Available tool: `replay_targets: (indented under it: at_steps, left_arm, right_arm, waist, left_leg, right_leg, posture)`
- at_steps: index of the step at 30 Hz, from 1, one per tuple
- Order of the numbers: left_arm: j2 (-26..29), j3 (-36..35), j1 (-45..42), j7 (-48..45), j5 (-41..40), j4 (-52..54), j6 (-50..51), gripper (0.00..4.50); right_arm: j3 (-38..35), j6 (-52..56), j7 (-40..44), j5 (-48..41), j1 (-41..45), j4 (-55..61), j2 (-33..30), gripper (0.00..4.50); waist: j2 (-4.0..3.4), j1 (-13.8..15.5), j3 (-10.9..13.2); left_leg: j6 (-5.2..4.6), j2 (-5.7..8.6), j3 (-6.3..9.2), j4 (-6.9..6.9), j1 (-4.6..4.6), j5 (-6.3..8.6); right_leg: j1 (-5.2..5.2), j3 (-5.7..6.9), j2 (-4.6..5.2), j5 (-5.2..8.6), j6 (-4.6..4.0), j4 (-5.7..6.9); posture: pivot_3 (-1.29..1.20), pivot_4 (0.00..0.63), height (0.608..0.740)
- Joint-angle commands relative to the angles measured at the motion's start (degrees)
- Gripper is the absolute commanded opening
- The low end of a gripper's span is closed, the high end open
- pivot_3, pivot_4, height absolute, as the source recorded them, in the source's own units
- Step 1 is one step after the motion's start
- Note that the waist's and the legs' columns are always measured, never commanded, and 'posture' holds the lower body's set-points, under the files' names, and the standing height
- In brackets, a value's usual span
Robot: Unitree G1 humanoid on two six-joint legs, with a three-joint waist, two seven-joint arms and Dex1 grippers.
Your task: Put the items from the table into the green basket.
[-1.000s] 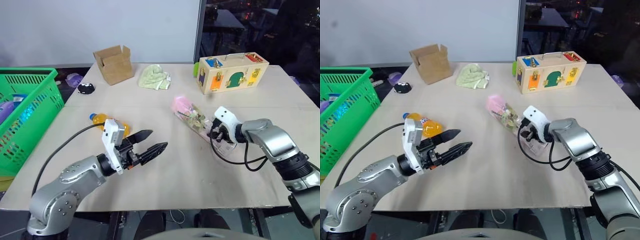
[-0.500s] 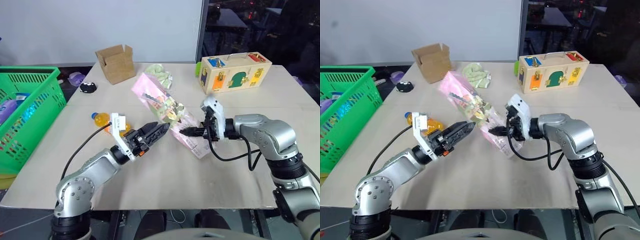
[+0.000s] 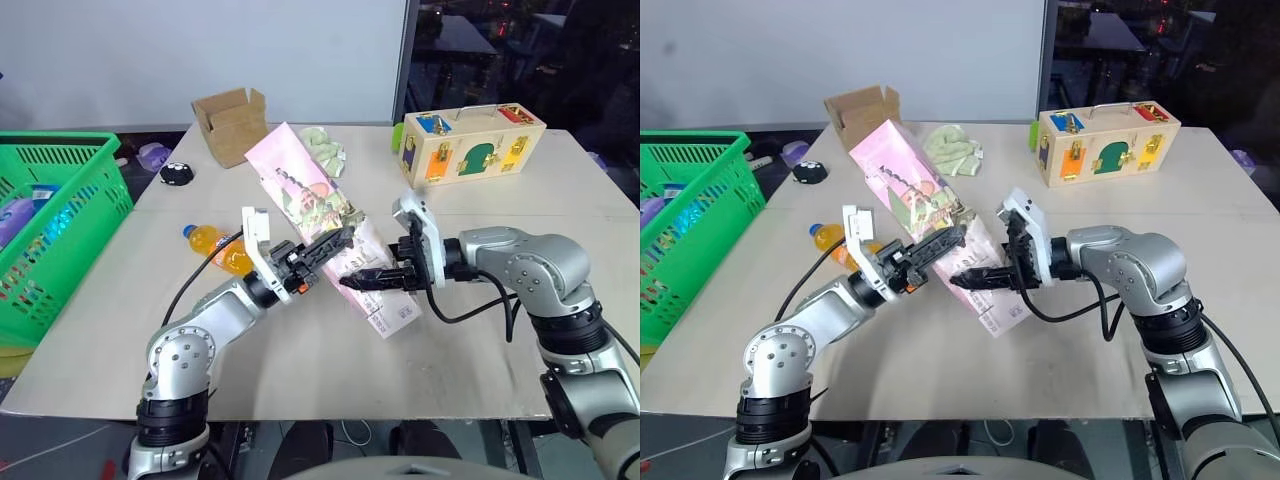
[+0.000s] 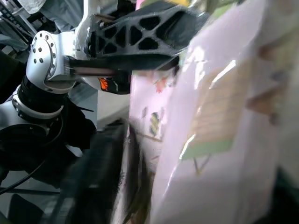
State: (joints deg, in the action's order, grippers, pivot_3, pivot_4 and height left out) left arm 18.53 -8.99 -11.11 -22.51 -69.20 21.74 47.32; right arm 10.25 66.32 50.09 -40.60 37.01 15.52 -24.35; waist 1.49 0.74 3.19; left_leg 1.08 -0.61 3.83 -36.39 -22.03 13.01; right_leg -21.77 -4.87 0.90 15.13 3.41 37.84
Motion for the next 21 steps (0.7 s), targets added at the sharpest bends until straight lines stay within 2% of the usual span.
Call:
replay_targets:
  at_steps: [1, 3, 6, 10, 12, 15, 21]
  left_arm:
    - [0.3, -1.23, -2.23, -0.91, 0.08, 0.66, -1.91, 0.57]
    - [1.3, -2.14, -2.37, -0.91, 0.94, 0.83, -2.36, 0.18]
    - [2.86, -3.69, -1.83, -0.35, 2.46, 1.51, -3.24, 0.18]
    - [7.58, -9.91, 0.95, 0.73, 3.09, 3.7, -4.5, 0.18]
    - [9.81, -14.33, 0.96, 3.71, 2.09, 3.63, -4.87, 0.18]
    - [13.04, -19.65, 0.43, 7.86, 3.59, 3.5, -5.75, 0.18]
    - [20.32, -28.74, 3.05, 11.25, 5.37, 2.79, -5.75, 0.18]
  right_arm:
    - [-1.81, -3.93, -2.23, 0.79, -0.46, 3.35, 0.03, 4.15]
    - [-2.47, -7.08, -4.29, 3.04, -1.09, 3.5, -0.12, 4.15]
    - [-2.49, -11.33, -5.87, 5.71, -2.47, 4.88, -1.39, 4.15]
    - [-3.49, -17.8, -5.59, 8.66, -6.14, 9.13, -5.3, 4.15]
    - [-5.47, -17.68, -5.05, 5.79, -6.23, 10.49, -4.93, 4.15]
    - [-4.34, -22.54, -2.71, 6.73, -5.35, 11.12, -4.48, 4.15]
    - [-0.75, -33.23, -1.38, 9.85, -4.53, 8.63, 1.63, 4.15]
  waist:
    - [0.0, -0.01, 0.0]
    - [0.0, -0.09, 0.0]
    - [-0.02, -0.13, 0.02]
    - [-0.03, -0.01, 0.02]
    - [-0.03, 0.0, 0.07]
    - [-0.04, 0.17, 0.08]
    - [-0.04, 1.7, 0.08]
  left_leg:
    - [0.0, 0.0, 0.0, 0.0, 0.0, 0.0]
    - [0.0, -0.01, 0.0, 0.0, 0.01, 0.0]
    - [0.0, -0.03, 0.0, 0.0, 0.01, 0.0]
    - [0.0, -0.02, 0.01, 0.03, -0.05, 0.0]
    - [0.0, -0.02, 0.0, 0.05, -0.06, 0.01]
    - [0.0, -0.04, 0.09, 0.05, -0.04, 0.0]
    - [0.01, -0.04, 0.25, 0.08, -0.03, 0.0]
  right_leg:
    - [0.0, 0.0, 0.0, 0.0, 0.0, 0.0]
    - [-0.01, 0.0, -0.01, 0.0, 0.0, 0.01]
    - [-0.02, 0.0, -0.02, 0.06, 0.09, 0.01]
    - [-0.04, 0.01, 0.0, 0.06, 0.09, -0.06]
    - [-0.05, 0.01, 0.02, 0.06, 0.08, -0.09]
    - [-0.04, 0.09, 0.01, 0.1, 0.15, -0.05]
    - [-0.01, 0.23, 0.01, 0.15, 0.23, -0.05]
  posture:
    - [0.08, 0.0, 0.74]
    - [0.08, 0.0, 0.74]
    - [0.08, 0.0, 0.74]
    - [0.11, 0.0, 0.74]
    - [0.14, 0.0, 0.74]
    - [0.17, 0.0, 0.74]
    - [0.3, 0.0, 0.74]
